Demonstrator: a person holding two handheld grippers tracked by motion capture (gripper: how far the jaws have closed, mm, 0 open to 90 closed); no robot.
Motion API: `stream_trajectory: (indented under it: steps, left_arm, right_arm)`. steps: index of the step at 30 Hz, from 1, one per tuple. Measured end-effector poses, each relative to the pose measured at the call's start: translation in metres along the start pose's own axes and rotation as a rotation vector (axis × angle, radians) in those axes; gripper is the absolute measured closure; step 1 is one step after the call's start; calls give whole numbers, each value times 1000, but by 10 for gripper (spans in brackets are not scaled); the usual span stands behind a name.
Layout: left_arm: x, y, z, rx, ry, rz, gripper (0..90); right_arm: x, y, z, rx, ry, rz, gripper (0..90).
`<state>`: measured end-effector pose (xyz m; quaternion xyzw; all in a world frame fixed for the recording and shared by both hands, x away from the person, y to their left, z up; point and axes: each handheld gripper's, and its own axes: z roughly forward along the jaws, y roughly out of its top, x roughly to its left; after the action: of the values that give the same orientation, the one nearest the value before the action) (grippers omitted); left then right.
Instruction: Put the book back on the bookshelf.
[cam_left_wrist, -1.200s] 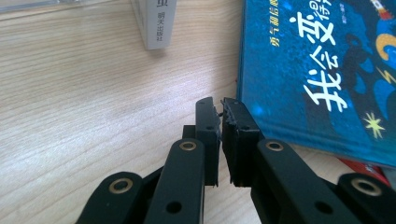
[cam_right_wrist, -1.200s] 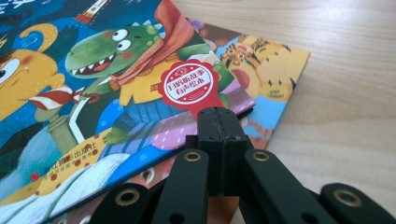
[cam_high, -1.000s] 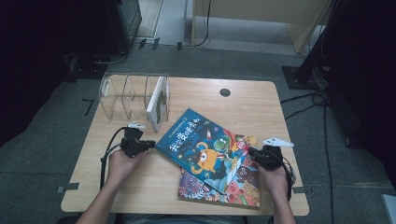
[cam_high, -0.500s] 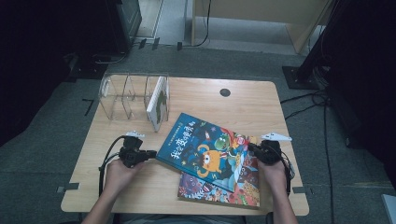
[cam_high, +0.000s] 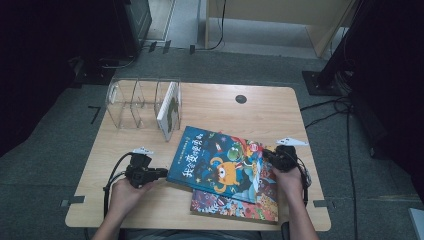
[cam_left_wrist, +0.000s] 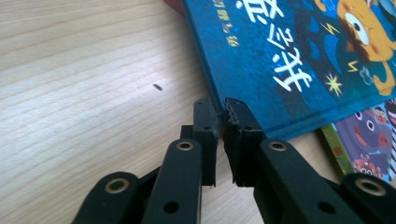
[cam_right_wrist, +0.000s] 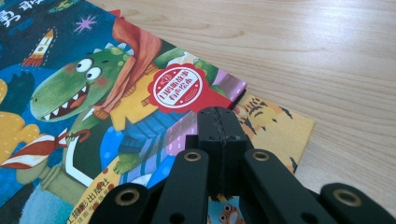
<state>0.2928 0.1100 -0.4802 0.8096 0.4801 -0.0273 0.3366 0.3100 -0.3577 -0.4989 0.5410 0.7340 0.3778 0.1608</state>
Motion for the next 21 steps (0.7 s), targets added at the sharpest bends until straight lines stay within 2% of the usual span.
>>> stream_trajectory:
  steps: [2,7,16,21]
  left_arm:
    - [2,2,-2,-12,24,-1,806]
    - [7,9,-7,-53,43,-4,672]
    - [16,24,0,-51,-42,-28,465]
    - [15,32,7,-48,-26,-12,386]
  right_arm:
    - [0,0,1,-2,3,-1,900]
    - [1,-1,-1,1,0,-1,900]
    - [5,-10,-13,-13,-3,-15,900]
    - [11,-14,-17,-15,0,-29,900]
